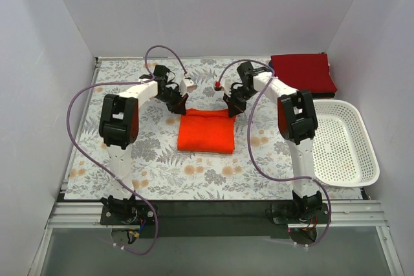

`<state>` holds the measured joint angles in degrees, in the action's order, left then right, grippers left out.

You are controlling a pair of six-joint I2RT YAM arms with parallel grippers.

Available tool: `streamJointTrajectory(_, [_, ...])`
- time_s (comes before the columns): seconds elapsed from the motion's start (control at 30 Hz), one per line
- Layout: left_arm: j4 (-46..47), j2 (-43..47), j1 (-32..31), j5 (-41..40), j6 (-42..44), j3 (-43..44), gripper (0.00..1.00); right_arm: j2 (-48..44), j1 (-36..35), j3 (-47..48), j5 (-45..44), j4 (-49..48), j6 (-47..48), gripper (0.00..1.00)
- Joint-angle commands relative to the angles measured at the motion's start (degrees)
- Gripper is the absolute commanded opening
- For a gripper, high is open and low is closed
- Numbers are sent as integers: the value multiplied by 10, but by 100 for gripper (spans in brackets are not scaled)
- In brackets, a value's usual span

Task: Fold and stack the t-shirts
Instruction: Fold the tshirt

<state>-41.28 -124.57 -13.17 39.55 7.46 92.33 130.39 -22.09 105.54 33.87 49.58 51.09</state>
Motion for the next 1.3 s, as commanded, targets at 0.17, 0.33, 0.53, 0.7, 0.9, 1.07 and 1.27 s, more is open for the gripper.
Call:
streamJointTrajectory(0.17, [-36,74,-2,32,19,-77,0,-49,-8,-114,1,-17,-1,1])
streamJointTrajectory(0.33, [-69,164,-17,59,32,-179,0,-125,-30,-208,15,-31,-1,1])
streamJointTrajectory(0.53, [-118,216,-21,73,28,-165,0,-217,-35,-244,42,-18,-28,1])
streamJointTrajectory(0.7, [-121,212,-20,78,14,-123,0,-229,-7,-215,55,2,-22,1])
streamJointTrajectory(0.9, [-65,126,-20,44,-19,-104,0,-137,-6,-176,39,9,-12,1])
streamJointTrajectory(1.07, [-7,86,-18,15,-51,-107,4,-80,-1,-121,21,4,-27,1])
streamJointTrajectory(1.27, [21,77,-3,21,-111,-58,12,-81,21,-107,26,4,-53,9])
